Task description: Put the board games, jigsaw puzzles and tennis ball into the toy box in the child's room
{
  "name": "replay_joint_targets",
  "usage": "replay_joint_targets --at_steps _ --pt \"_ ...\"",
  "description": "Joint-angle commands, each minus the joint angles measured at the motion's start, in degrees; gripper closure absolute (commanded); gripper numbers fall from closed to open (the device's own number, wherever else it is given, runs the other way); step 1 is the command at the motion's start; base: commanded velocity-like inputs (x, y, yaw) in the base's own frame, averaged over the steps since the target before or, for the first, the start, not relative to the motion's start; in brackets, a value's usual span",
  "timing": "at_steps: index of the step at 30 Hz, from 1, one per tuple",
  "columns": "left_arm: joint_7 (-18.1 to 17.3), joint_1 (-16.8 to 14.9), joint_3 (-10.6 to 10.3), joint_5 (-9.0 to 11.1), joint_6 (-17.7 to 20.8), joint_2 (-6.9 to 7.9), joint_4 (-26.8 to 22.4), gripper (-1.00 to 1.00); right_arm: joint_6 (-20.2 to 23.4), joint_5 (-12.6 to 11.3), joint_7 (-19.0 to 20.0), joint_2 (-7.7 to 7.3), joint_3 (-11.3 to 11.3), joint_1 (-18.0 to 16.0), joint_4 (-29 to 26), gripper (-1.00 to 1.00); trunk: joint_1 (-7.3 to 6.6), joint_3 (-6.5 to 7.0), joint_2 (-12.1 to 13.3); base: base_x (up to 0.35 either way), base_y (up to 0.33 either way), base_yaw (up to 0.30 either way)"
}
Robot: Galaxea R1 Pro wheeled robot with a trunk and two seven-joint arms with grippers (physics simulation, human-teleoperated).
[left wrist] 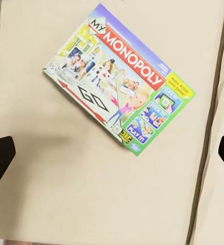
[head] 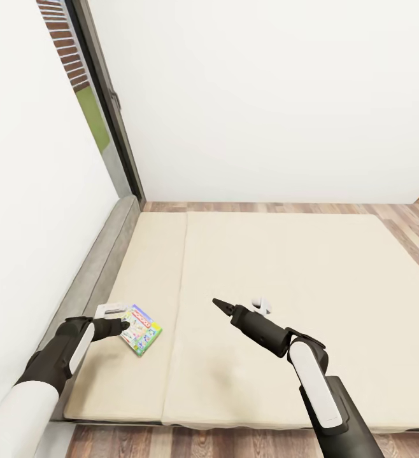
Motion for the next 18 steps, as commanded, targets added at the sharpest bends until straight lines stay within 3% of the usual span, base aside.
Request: replay_joint_targets --at_steps 1,18 --pt "0.0 0.0 0.1 0.4 0.3 0.0 -0.1 -1.0 0.3 0.2 0.2 0.04 -0.1 0.0 0.0 -1.0 0.03 -0.09 -0.1 0.007 0.032 0.0" --pt "0.0 -0.1 0.1 0.4 0.3 -0.01 -0.1 -1.0 0.3 0.2 0.2 0.05 -0.1 -0.1 0.0 -1.0 0.03 -0.09 -0.1 0.001 0.03 0.0"
